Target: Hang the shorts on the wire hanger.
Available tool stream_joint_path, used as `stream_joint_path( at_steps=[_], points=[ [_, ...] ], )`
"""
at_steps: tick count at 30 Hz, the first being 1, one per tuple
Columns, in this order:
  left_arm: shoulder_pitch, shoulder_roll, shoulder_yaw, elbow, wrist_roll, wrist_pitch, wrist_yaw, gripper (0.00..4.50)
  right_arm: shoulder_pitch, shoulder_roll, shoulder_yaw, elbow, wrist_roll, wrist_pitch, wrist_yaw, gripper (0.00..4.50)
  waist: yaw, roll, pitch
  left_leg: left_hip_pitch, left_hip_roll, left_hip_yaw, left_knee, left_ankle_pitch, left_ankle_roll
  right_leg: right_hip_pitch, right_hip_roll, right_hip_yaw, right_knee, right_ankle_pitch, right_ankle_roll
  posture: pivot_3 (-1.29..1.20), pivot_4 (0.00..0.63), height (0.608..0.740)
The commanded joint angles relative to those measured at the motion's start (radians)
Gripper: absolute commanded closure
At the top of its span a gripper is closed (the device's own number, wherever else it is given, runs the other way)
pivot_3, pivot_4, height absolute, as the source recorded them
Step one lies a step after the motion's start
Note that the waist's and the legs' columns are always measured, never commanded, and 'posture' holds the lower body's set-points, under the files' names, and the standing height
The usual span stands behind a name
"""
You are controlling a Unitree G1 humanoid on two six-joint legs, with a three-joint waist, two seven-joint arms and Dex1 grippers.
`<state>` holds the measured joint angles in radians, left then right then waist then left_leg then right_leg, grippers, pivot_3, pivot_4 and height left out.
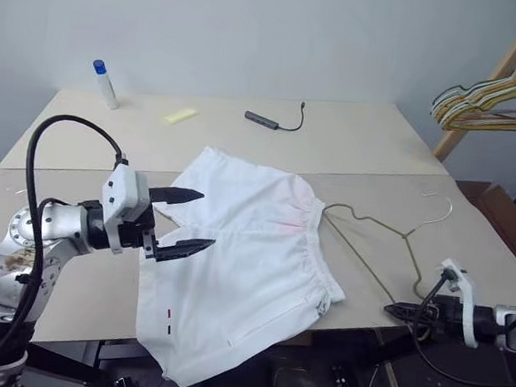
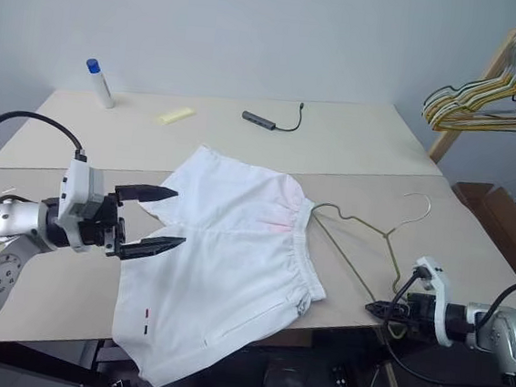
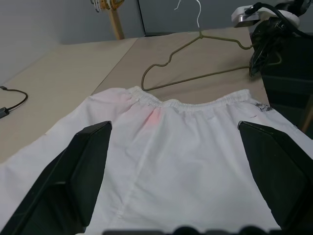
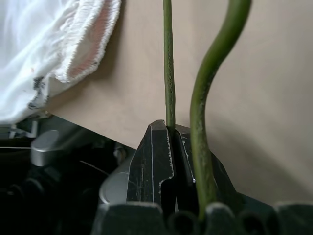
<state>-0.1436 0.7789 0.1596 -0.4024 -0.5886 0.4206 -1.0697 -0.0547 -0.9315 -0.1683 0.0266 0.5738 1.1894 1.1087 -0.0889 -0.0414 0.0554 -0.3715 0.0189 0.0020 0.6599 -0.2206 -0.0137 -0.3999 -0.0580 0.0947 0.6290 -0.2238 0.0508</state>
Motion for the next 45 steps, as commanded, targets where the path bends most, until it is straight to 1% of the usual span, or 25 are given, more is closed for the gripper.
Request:
stream_joint_path(
  at_steps=[1,4,8,13,17,24,27,29,33,39,45],
  points=[
    [-0.029,0.006,-0.004,-0.018,-0.017,0.0,-0.003,0.02,-0.015,-0.013,0.006,-0.011,0.028,0.019,0.0,4.5,0.004,0.0,0.0,0.0,0.0,0.0,0.0,0.0,0.0,0.0,0.0,0.0,0.0,0.0,0.0,0.01,0.0,0.74],
    [-0.034,0.005,-0.005,-0.011,-0.018,-0.003,-0.006,0.02,-0.023,-0.012,-0.021,0.015,0.036,0.036,-0.016,4.5,0.012,0.0,0.0,0.0,0.0,0.0,0.0,0.0,0.0,0.0,0.0,0.0,0.0,0.0,0.0,0.02,0.0,0.74],
    [-0.031,0.004,0.002,-0.009,-0.023,-0.006,-0.006,0.02,0.008,-0.032,-0.06,0.038,0.052,0.029,-0.007,4.5,0.023,0.0,0.0,0.0,0.0,0.0,0.0,0.0,0.0,-0.001,0.0,0.0,0.0,0.0,0.0,0.02,0.0,0.74],
    [-0.034,-0.004,0.019,-0.01,-0.048,0.012,0.012,0.02,0.077,-0.054,-0.075,-0.039,0.092,0.031,0.017,4.5,0.039,0.0,0.0,-0.002,0.0,0.0,0.0,0.0,0.0,-0.002,0.0,0.0,0.0,0.0,0.0,0.02,0.0,0.74],
    [-0.034,0.002,0.019,-0.004,-0.056,0.014,0.015,0.02,0.073,-0.051,-0.057,-0.037,0.09,0.009,0.008,4.5,0.039,0.0,0.0,-0.001,0.0,0.001,0.0,0.0,0.0,-0.002,0.0,0.001,0.0,0.0,0.0,0.02,0.0,0.74],
    [-0.068,0.001,0.002,0.018,-0.045,0.014,0.019,0.02,-0.007,-0.062,0.051,-0.037,0.079,-0.03,0.067,4.5,0.044,0.0,0.0,-0.002,0.0,0.001,0.0,0.0,0.0,-0.002,0.0,0.0,0.0,0.0,0.0,0.03,0.0,0.74],
    [-0.077,-0.002,0.01,0.023,-0.054,0.025,0.032,0.02,-0.073,-0.054,0.076,0.037,0.058,-0.047,0.063,4.5,0.044,0.0,0.0,-0.002,0.0,0.001,0.0,0.0,0.0,-0.002,0.0,0.0,-0.001,0.0,0.0,0.03,0.0,0.74],
    [-0.077,0.003,0.016,0.02,-0.071,0.042,0.03,0.02,-0.116,-0.057,0.113,0.07,0.04,-0.065,0.075,4.5,0.043,0.0,0.0,-0.002,0.0,0.001,0.0,0.0,0.0,-0.003,0.0,0.001,-0.001,0.0,0.0,0.03,0.0,0.74],
    [-0.084,0.003,0.01,0.018,-0.076,0.045,0.023,0.02,-0.22,-0.024,0.2,0.166,-0.017,-0.099,0.07,4.5,0.043,0.0,0.0,-0.002,0.0,0.001,0.0,0.0,0.0,-0.003,0.0,0.0,-0.001,0.0,0.0,0.04,0.0,0.74],
    [-0.103,0.008,0.004,0.031,-0.063,0.035,0.021,0.02,-0.316,-0.024,0.35,0.259,-0.108,-0.175,0.156,4.5,0.046,0.0,0.0,-0.004,0.0,0.001,0.0,0.0,0.0,-0.003,0.0,0.0,-0.001,0.0,0.0,0.05,0.0,0.74],
    [-0.096,0.005,0.003,0.026,-0.059,0.028,0.022,0.02,-0.459,0.018,0.411,0.415,-0.187,-0.231,0.196,4.5,0.042,0.0,0.0,-0.003,0.0,0.001,0.0,0.0,0.0,-0.003,0.0,0.0,-0.001,0.0,0.001,0.06,0.0,0.74]
  ],
)
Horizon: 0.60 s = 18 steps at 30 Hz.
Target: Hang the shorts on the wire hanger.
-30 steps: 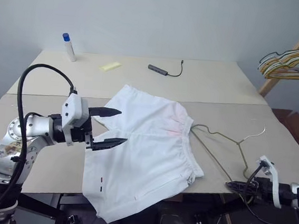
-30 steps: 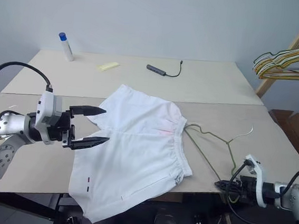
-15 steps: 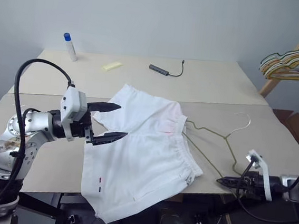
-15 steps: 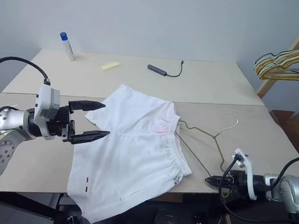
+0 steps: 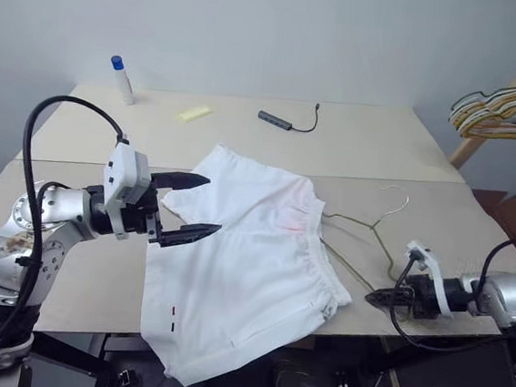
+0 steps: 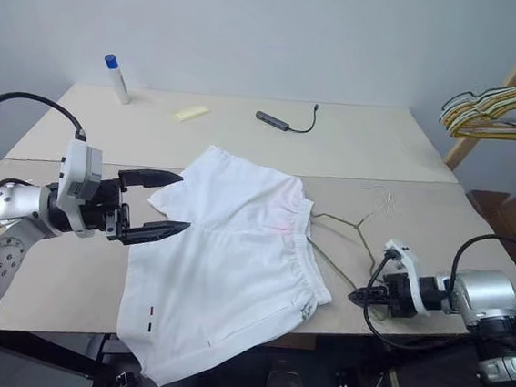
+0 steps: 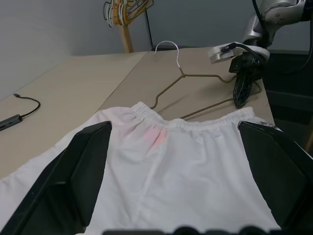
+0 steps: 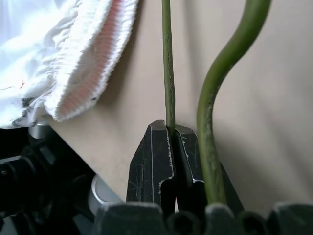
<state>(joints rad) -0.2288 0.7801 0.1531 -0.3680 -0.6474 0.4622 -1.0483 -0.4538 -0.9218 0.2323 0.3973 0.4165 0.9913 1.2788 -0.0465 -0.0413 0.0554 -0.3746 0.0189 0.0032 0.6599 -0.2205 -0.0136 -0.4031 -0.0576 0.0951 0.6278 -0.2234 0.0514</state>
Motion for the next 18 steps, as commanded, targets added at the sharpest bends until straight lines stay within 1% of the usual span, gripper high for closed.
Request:
stream_joint_path(
  at_steps=[1,7,10,15,18],
  points=[
    [-0.008,0.002,0.01,-0.01,0.001,-0.015,0.0,0.02,-0.085,0.016,0.021,0.066,-0.041,-0.039,0.041,4.5,0.0,0.0,0.0,0.0,0.0,0.0,0.0,0.0,0.0,0.0,0.0,0.0,0.0,0.0,0.0,0.06,0.0,0.74],
    [-0.003,-0.001,0.009,-0.012,0.006,-0.02,0.003,0.02,-0.174,0.056,0.102,0.171,-0.138,-0.124,0.1,4.5,0.004,0.0,0.0,-0.001,0.0,0.0,0.0,0.0,0.0,0.0,0.0,0.0,0.0,0.0,0.0,0.07,0.0,0.74],
    [-0.007,-0.001,0.013,-0.008,0.011,-0.023,0.005,0.02,-0.199,0.066,0.119,0.207,-0.169,-0.149,0.131,4.5,0.006,0.0,0.0,-0.001,0.0,0.0,0.0,0.0,0.0,0.0,0.0,0.0,0.0,0.0,0.0,0.08,0.0,0.74],
    [0.0,-0.002,0.017,-0.012,0.016,-0.026,0.005,0.02,-0.249,0.101,0.047,0.29,-0.176,-0.158,0.087,4.5,0.005,0.0,0.0,0.0,0.0,0.0,0.0,0.0,0.0,0.0,0.0,0.0,0.0,0.0,0.0,0.08,0.0,0.74],
    [0.004,-0.003,0.015,-0.009,0.022,-0.033,0.005,0.02,-0.258,0.105,-0.018,0.279,-0.158,-0.157,0.047,4.5,0.006,0.0,0.0,-0.001,0.0,-0.001,0.0,0.0,0.0,-0.001,0.0,0.0,0.001,0.0,0.0,0.07,0.0,0.74]
  ],
)
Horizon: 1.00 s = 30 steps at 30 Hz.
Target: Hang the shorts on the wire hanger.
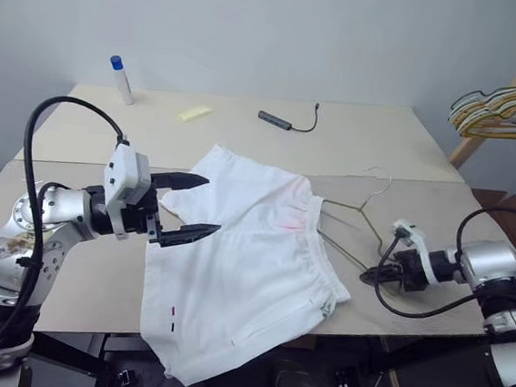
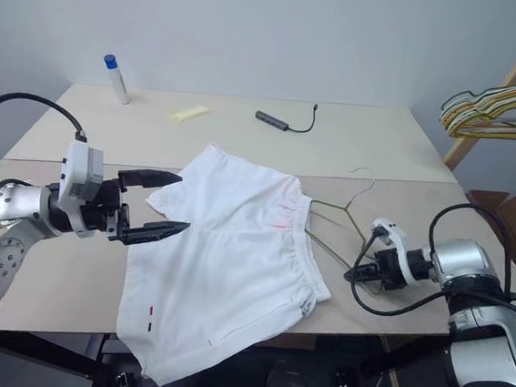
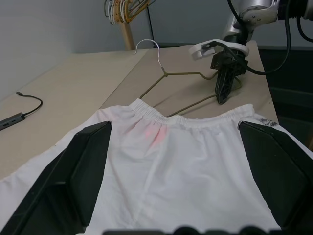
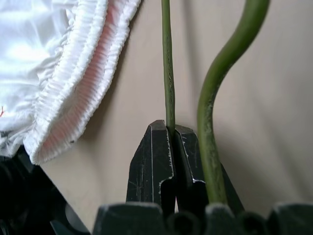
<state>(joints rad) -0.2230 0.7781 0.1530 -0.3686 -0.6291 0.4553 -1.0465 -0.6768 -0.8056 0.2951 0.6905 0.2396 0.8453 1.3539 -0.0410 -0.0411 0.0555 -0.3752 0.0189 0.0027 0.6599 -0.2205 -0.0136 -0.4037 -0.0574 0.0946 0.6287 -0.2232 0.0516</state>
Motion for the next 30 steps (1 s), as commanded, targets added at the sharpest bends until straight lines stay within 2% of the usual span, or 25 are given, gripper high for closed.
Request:
stream_joint_path(
  at_steps=[1,5,8,12,15,19,25,30],
  points=[
    [-0.007,-0.002,0.012,-0.001,0.008,-0.029,0.002,0.02,-0.029,-0.012,-0.103,-0.044,0.029,0.0,-0.04,4.5,0.0,0.0,0.0,0.0,0.0,0.0,0.0,0.0,0.0,0.0,0.0,0.0,0.0,0.0,0.0,0.06,0.0,0.74],
    [-0.039,0.002,-0.001,0.045,0.027,-0.05,-0.016,0.02,0.025,-0.013,-0.182,-0.226,0.064,0.015,-0.094,4.5,0.0,0.0,0.0,-0.001,0.0,0.0,0.0,0.0,0.0,-0.001,0.0,0.0,0.0,0.001,0.002,0.03,0.0,0.74],
    [-0.082,0.009,-0.011,0.096,0.048,-0.075,-0.04,0.02,0.102,-0.013,-0.221,-0.453,0.043,-0.07,-0.174,4.5,-0.001,0.001,0.0,-0.002,0.0,0.0,0.0,0.0,0.0,-0.001,0.0,-0.001,0.0,0.001,0.002,0.01,0.0,0.74],
    [-0.176,0.019,-0.005,0.2,0.089,-0.127,-0.06,0.02,0.174,-0.021,-0.204,-0.713,-0.054,-0.256,-0.286,4.5,-0.005,0.001,0.0,-0.004,0.0,0.0,0.0,0.0,0.0,-0.004,0.0,-0.001,0.0,0.001,0.003,-0.03,0.0,0.74],
    [-0.285,0.036,0.001,0.304,0.116,-0.168,-0.087,0.02,0.165,-0.016,-0.171,-0.835,-0.081,-0.255,-0.316,4.5,-0.013,0.001,0.0,-0.007,0.0,0.0,0.0,0.0,0.0,-0.006,0.0,-0.001,0.0,0.003,0.005,-0.05,0.0,0.74],
    [-0.398,0.083,-0.048,0.378,0.123,-0.182,-0.227,0.02,0.143,-0.029,-0.095,-0.953,-0.132,-0.241,-0.321,4.5,-0.03,0.001,0.0,-0.01,0.0,0.0,0.0,0.0,0.0,-0.009,0.0,-0.001,-0.001,0.004,0.007,-0.07,0.0,0.74],
    [-0.547,0.054,-0.173,0.528,0.222,-0.285,-0.357,0.02,0.102,-0.067,-0.003,-1.051,-0.172,-0.209,-0.276,4.5,-0.032,0.001,0.0,-0.016,0.0,0.0,0.0,0.0,0.0,-0.016,0.0,-0.001,0.0,0.004,0.007,-0.08,0.0,0.74],
    [-0.56,0.032,-0.299,0.59,0.345,-0.381,-0.437,0.02,0.065,-0.072,0.026,-1.076,-0.187,-0.17,-0.268,4.5,-0.042,0.001,0.0,-0.016,0.0,0.0,0.0,0.0,0.0,-0.017,0.0,0.0,0.001,0.004,0.007,-0.1,0.0,0.74]
  ],
)
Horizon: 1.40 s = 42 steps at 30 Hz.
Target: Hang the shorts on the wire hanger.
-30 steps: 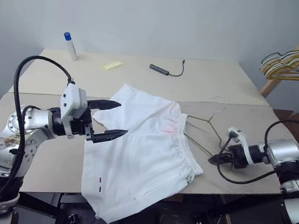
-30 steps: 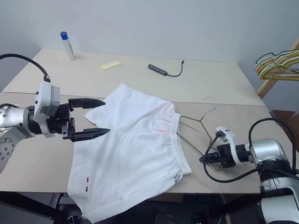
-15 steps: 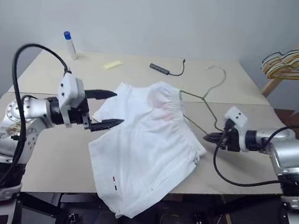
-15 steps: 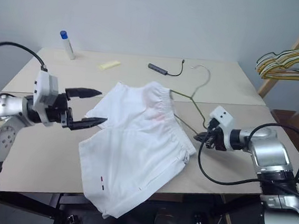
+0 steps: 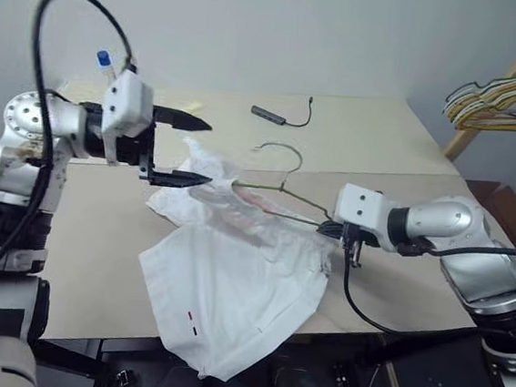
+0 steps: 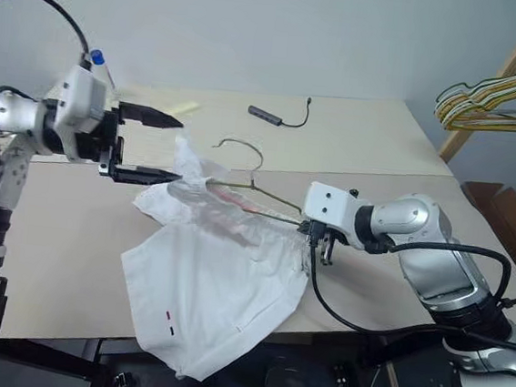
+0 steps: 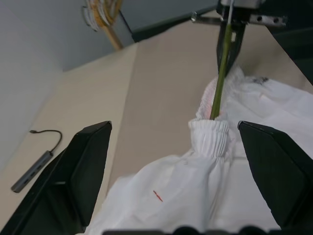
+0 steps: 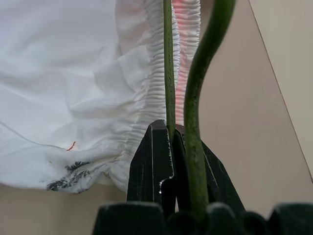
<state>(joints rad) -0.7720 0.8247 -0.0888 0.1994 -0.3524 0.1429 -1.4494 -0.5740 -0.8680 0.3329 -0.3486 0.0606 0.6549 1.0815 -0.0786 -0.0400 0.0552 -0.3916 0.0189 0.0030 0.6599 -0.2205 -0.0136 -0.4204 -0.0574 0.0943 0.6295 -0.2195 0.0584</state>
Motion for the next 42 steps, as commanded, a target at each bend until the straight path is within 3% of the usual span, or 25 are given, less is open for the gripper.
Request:
stream_joint_path(
  at_steps=[1,6,9,22,26,31,39,40,42],
  points=[
    [-0.008,-0.021,-0.069,0.03,0.084,-0.081,-0.037,0.02,-0.041,-0.011,-0.008,-0.038,-0.009,0.024,0.005,4.5,-0.009,0.0,0.0,0.0,0.0,0.0,0.0,0.0,0.0,0.0,0.0,0.0,0.0,0.0,0.0,-0.1,0.0,0.74],
    [0.02,-0.039,-0.124,0.072,0.181,-0.177,-0.024,0.02,-0.043,-0.02,-0.007,-0.064,-0.006,0.061,0.01,4.5,-0.027,0.0,0.0,-0.001,0.0,0.0,0.0,0.0,0.0,-0.001,0.0,0.0,0.0,0.0,0.0,-0.12,0.0,0.74],
    [0.009,-0.048,-0.146,0.112,0.245,-0.144,0.026,0.59,-0.042,-0.029,-0.015,-0.077,0.005,0.078,0.016,4.5,-0.04,0.0,0.0,-0.001,0.0,-0.001,0.0,0.0,0.0,-0.001,0.0,0.0,0.001,0.0,0.0,-0.12,0.0,0.74],
    [0.009,-0.095,-0.131,0.146,0.199,-0.102,-0.041,4.47,-0.055,-0.045,-0.037,-0.1,0.053,0.114,0.042,4.5,-0.074,0.0,0.0,-0.001,0.0,-0.001,0.0,0.0,0.0,-0.001,-0.001,0.0,0.001,0.0,0.001,-0.14,0.0,0.74],
    [0.022,-0.1,-0.119,0.125,0.171,-0.077,-0.066,4.47,-0.047,-0.061,-0.041,-0.093,0.052,0.016,0.062,4.5,-0.081,0.0,0.0,-0.001,0.0,-0.002,0.0,0.0,0.0,-0.001,-0.001,0.0,0.001,0.0,0.001,-0.14,0.0,0.74],
    [0.041,-0.089,-0.093,0.102,0.13,-0.017,-0.084,4.5,0.001,-0.083,-0.091,-0.081,0.059,-0.042,0.054,3.02,-0.094,0.0,0.0,-0.001,0.0,-0.002,0.0,0.0,0.0,-0.001,0.0,0.0,0.001,0.0,0.001,-0.15,0.0,0.74],
    [0.137,-0.045,0.006,0.013,0.059,0.135,-0.014,4.5,0.112,-0.133,-0.344,0.003,0.119,0.056,-0.032,0.31,-0.102,0.0,0.0,-0.001,0.0,-0.002,0.0,0.0,0.0,-0.001,-0.001,0.0,0.002,0.0,0.001,-0.15,0.0,0.74],
    [0.149,-0.046,0.02,0.0,0.049,0.159,0.004,4.5,0.137,-0.124,-0.386,0.008,0.137,0.072,-0.046,0.04,-0.102,0.0,0.0,0.0,0.0,-0.002,0.0,0.0,0.0,0.0,-0.001,0.0,0.002,0.0,0.001,-0.15,0.0,0.74],
    [0.172,-0.046,0.038,-0.025,0.03,0.193,0.024,4.5,0.203,-0.074,-0.474,0.0,0.205,0.113,-0.071,0.04,-0.101,0.0,0.0,0.0,0.0,-0.003,0.0,0.0,0.0,0.001,-0.001,0.0,0.003,0.0,0.001,-0.15,0.0,0.74]
  ],
)
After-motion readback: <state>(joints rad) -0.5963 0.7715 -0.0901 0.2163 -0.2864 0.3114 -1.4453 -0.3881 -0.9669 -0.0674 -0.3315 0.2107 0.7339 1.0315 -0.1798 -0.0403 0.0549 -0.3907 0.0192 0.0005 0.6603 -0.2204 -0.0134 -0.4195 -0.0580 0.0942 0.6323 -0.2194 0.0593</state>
